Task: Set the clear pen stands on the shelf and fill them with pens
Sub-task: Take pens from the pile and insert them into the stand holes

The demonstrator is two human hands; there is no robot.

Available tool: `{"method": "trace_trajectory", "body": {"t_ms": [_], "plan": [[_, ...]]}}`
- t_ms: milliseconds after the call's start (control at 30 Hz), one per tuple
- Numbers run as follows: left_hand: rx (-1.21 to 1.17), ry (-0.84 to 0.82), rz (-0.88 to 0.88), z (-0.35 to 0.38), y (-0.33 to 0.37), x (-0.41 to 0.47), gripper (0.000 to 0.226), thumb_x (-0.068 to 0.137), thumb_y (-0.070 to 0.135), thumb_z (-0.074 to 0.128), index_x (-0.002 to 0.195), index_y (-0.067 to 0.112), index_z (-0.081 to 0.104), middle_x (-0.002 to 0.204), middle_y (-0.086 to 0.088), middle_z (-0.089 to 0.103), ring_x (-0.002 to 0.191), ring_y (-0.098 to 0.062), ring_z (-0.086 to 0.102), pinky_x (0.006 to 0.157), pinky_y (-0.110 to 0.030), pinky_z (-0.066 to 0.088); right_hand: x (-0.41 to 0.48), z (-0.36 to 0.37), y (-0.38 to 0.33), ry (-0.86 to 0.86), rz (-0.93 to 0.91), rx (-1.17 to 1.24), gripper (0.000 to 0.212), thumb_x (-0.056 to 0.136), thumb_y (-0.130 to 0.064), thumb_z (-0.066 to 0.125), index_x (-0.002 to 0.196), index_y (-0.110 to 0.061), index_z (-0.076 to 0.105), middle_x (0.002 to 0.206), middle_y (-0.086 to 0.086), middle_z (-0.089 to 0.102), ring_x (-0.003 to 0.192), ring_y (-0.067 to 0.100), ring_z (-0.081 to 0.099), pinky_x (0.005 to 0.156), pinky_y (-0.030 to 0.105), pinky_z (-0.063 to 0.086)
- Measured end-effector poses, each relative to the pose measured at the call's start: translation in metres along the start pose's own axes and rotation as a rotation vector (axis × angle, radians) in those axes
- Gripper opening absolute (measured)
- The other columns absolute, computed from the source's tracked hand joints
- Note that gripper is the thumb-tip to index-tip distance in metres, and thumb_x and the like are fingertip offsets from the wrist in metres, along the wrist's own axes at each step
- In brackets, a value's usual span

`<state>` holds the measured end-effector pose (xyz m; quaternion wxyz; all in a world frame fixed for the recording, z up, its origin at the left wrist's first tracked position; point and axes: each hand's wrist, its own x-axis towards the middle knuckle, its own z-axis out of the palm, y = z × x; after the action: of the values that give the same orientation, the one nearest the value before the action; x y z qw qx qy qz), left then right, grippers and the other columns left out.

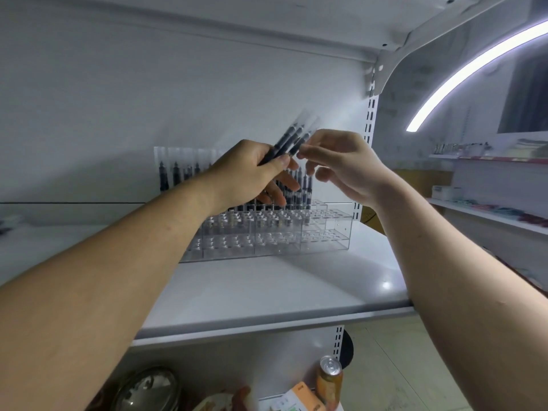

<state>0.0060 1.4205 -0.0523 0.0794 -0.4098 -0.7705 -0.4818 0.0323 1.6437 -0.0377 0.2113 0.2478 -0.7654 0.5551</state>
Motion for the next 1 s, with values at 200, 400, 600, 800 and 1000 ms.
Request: {"method": "trace_trajectory", "body": {"t_ms": [200,400,600,800,1000], "plan": [[0.039,0.000,0.004,0.000,0.000,0.001,0.027,0.114,0.027,0.047,0.119,0.008,0.067,0.099,-0.004,0.081,0.083,-0.029,0.079,0.076,-0.040,0.063,0.005,-0.004,0.000,0.081,-0.008,0.231,0.012,0.100,-0.009,0.066,0.102,0.002,0.067,0.097,0.017,0.073,0.087,0.028,0.070,0.064,0.028,0.046],[0.321,0.027,0.100,-0.002,-0.006,0.001,0.024,0.113,0.030,0.048,0.108,0.022,0.070,0.098,0.006,0.076,0.081,-0.011,0.072,0.072,-0.027,0.052,0.011,-0.013,0.004,0.569,-0.099,-0.097,0.008,0.097,-0.003,0.057,0.093,-0.002,0.065,0.079,0.009,0.074,0.065,0.019,0.074,0.057,0.029,0.048],[0.377,0.045,0.134,-0.003,-0.006,0.000,0.025,0.112,0.033,0.048,0.106,0.024,0.071,0.095,0.009,0.073,0.079,-0.004,0.067,0.072,-0.025,0.049,0.012,-0.021,0.025,0.462,-0.006,-0.565,0.005,0.101,-0.012,0.064,0.106,-0.010,0.063,0.087,-0.005,0.074,0.067,0.007,0.076,0.074,0.033,0.061],[0.388,0.063,0.129,-0.003,-0.006,0.000,0.026,0.113,0.032,0.047,0.106,0.025,0.071,0.096,0.008,0.073,0.083,-0.011,0.068,0.074,-0.030,0.051,0.011,-0.014,0.031,0.347,0.031,-0.643,0.010,0.103,-0.015,0.060,0.102,-0.006,0.065,0.092,0.001,0.076,0.065,0.005,0.076,0.058,0.028,0.052],[0.385,0.073,0.127,-0.004,-0.007,0.001,0.025,0.113,0.033,0.047,0.105,0.026,0.070,0.096,0.008,0.073,0.083,-0.010,0.067,0.076,-0.032,0.052,0.007,-0.007,0.035,0.199,0.134,-0.685,0.011,0.106,-0.014,0.059,0.112,-0.006,0.062,0.100,0.009,0.075,0.076,0.016,0.078,0.054,0.036,0.054]]}}
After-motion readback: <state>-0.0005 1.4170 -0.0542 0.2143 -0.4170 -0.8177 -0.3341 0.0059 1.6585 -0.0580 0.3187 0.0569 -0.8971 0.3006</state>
